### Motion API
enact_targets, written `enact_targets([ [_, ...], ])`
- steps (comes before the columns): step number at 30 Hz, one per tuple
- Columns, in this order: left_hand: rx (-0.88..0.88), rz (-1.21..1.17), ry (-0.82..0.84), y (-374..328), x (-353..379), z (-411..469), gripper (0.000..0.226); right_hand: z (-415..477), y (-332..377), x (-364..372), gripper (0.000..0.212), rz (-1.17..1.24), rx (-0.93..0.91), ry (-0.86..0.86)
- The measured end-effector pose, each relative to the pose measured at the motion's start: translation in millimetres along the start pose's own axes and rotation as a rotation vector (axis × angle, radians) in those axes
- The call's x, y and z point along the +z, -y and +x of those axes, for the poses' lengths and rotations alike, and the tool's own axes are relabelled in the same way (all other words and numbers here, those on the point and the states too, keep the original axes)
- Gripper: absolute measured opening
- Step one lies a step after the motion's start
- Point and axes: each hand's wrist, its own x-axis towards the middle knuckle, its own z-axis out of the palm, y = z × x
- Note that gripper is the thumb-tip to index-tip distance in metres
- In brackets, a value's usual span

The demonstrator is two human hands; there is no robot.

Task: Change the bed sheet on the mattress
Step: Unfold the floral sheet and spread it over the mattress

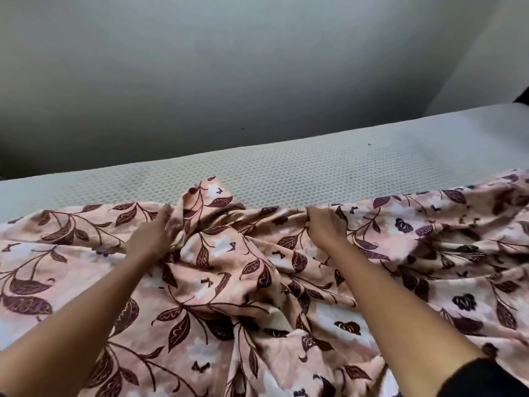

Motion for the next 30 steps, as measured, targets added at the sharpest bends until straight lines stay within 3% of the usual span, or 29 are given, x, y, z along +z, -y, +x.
enact_targets([
  [3, -0.039, 0.015, -0.010, -1.1, 4.3, 12.9, 0.034, 4.3, 1.1, 0.4, 0.033, -0.040, 0.023, -0.019],
  [6, -0.137, -0.029, -0.090, -9.8, -5.0, 17.8, 0.023, 16.7, -7.7, -22.5, 0.025, 0.107, 0.127, -0.108],
  [12, -0.478, -0.192, -0.223, 18.1, -60.0, 51.9, 0.022, 75.6, -48.6, -130.8, 0.031, 0.597, 0.524, -0.593],
  [14, -0.554, -0.231, -0.258, 43.7, -75.8, 67.7, 0.024, 91.3, -73.9, -158.7, 0.038, 0.701, 0.636, -0.666],
  [16, -0.529, -0.381, -0.282, 53.8, -80.1, 72.4, 0.031, 96.6, -89.6, -164.3, 0.047, 0.620, 0.474, -0.496],
  [18, -0.347, -0.538, -0.206, 41.2, -81.0, 56.3, 0.060, 95.7, -95.7, -146.6, 0.078, 0.589, 0.275, -0.237],
  [19, -0.261, -0.539, -0.140, 32.1, -79.1, 47.5, 0.071, 94.3, -96.1, -132.5, 0.084, 0.555, 0.235, -0.148],
  [21, -0.121, -0.392, -0.075, 8.5, -71.3, 32.5, 0.073, 87.0, -87.6, -98.3, 0.075, 0.359, 0.199, -0.142],
  [24, 0.055, -0.133, -0.094, -9.6, -50.9, 13.0, 0.073, 44.2, -50.4, -47.5, 0.042, 0.213, 0.064, -0.208],
  [25, 0.076, -0.080, -0.095, -10.1, -40.7, 5.6, 0.077, 19.6, -32.0, -33.3, 0.038, 0.242, -0.004, -0.180],
  [28, 0.092, 0.099, -0.071, -17.6, -7.8, -32.2, 0.082, -49.7, 17.7, 5.1, 0.054, 0.197, -0.169, 0.040],
  [30, 0.145, 0.200, 0.011, -26.0, 7.0, -57.5, 0.081, -82.6, 35.5, 24.4, 0.042, 0.071, -0.310, 0.083],
])
